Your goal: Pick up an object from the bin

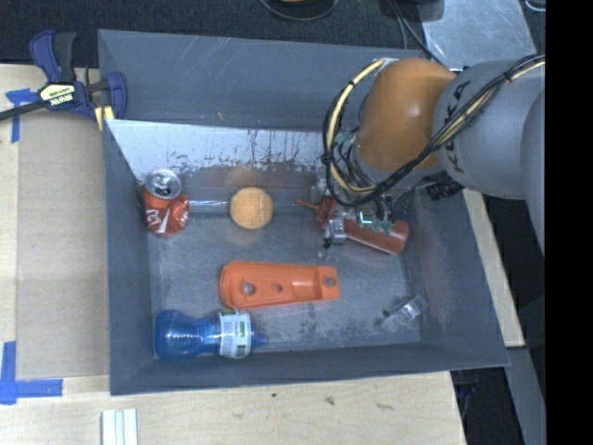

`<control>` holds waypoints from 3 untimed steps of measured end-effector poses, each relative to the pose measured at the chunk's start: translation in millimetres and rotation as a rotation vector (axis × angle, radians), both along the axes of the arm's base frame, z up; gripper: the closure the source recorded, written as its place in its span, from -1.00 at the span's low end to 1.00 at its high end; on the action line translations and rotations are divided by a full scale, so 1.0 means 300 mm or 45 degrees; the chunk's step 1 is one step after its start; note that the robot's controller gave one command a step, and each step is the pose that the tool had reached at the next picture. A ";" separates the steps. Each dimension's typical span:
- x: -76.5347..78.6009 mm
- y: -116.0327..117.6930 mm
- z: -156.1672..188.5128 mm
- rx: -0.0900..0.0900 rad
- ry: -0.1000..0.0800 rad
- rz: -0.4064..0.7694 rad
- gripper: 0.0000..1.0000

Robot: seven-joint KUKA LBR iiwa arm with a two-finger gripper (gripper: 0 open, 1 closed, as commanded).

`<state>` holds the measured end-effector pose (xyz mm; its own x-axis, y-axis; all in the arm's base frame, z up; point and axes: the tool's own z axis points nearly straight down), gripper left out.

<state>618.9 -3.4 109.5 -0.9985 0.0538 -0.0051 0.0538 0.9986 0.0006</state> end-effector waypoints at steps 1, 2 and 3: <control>-0.001 0.001 -0.002 0.000 0.001 0.001 -1.00; -0.137 -0.014 -0.133 0.000 -0.003 0.024 -1.00; -0.228 -0.074 -0.117 0.001 -0.002 -0.073 -1.00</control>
Offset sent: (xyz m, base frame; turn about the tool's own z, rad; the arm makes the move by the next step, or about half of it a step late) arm -0.0413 -0.0041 -0.0395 -0.0193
